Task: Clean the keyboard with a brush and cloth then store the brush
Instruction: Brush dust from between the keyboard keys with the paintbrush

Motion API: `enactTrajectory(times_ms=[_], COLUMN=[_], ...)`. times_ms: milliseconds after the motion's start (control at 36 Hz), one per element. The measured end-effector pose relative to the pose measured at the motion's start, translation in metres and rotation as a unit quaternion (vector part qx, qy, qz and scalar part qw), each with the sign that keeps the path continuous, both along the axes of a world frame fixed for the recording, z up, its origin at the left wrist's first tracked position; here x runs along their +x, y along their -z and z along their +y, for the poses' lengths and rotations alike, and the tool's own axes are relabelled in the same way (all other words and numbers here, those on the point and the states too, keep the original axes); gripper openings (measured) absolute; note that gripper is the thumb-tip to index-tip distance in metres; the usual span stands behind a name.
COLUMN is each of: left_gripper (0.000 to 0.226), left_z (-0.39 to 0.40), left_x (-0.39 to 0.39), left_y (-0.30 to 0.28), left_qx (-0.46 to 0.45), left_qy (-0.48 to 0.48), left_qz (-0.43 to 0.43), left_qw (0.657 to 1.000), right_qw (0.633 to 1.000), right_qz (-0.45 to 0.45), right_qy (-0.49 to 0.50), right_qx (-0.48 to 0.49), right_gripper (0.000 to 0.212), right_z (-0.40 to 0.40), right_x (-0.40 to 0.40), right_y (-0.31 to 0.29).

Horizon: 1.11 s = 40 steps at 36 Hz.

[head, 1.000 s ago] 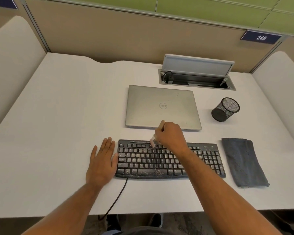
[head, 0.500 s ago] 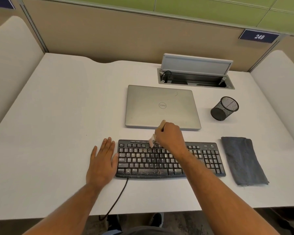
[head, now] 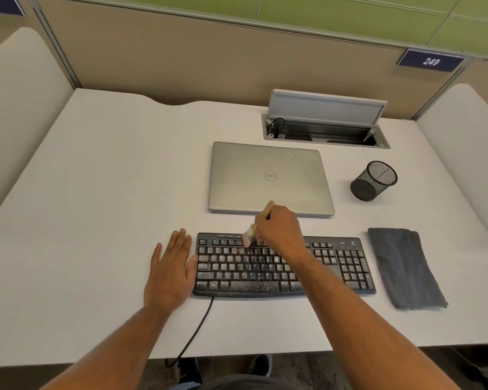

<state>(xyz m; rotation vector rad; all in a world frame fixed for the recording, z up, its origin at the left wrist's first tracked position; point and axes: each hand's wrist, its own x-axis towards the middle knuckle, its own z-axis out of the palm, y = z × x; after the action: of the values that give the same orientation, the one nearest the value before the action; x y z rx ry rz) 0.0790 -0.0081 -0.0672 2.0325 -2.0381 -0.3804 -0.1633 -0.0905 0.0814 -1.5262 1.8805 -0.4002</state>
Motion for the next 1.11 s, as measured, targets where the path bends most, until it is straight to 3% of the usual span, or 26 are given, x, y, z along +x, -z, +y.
enactTrajectory(times_ms=[139, 250, 389, 500, 722, 917, 1111], left_gripper=[0.069, 0.069, 0.069, 0.069, 0.069, 0.07, 0.068], left_z=[0.0, 0.001, 0.0, 0.0, 0.0, -0.001, 0.0], left_x=[0.001, 0.001, 0.001, 0.001, 0.001, 0.001, 0.001], left_y=[0.001, 0.001, 0.001, 0.0, -0.001, 0.0, 0.002], left_qx=[0.002, -0.001, 0.002, -0.002, 0.002, 0.003, -0.009], left_qy=[0.001, 0.002, 0.002, 0.003, 0.005, 0.004, 0.003], left_qz=[-0.002, -0.003, -0.005, 0.002, -0.003, -0.001, 0.006], left_qw=[1.0, 1.0, 1.0, 1.0, 1.0, 1.0, 1.0], right_qw=[0.998, 0.999, 0.998, 0.997, 0.98, 0.97, 0.969], right_qz=[-0.004, 0.025, 0.035, 0.019, -0.056, 0.034, 0.089], right_qy=[-0.036, -0.025, -0.056, -0.063, -0.191, -0.242, -0.228], right_qx=[0.043, -0.013, 0.011, -0.048, -0.002, 0.006, 0.04], right_gripper=[0.037, 0.042, 0.042, 0.051, 0.021, 0.018, 0.016], right_z=[0.002, 0.0, 0.0, -0.001, 0.004, 0.0, -0.011], right_x=[0.002, 0.001, 0.001, 0.004, 0.027, 0.021, -0.033], right_y=[0.001, 0.001, 0.006, 0.001, -0.006, -0.006, -0.015])
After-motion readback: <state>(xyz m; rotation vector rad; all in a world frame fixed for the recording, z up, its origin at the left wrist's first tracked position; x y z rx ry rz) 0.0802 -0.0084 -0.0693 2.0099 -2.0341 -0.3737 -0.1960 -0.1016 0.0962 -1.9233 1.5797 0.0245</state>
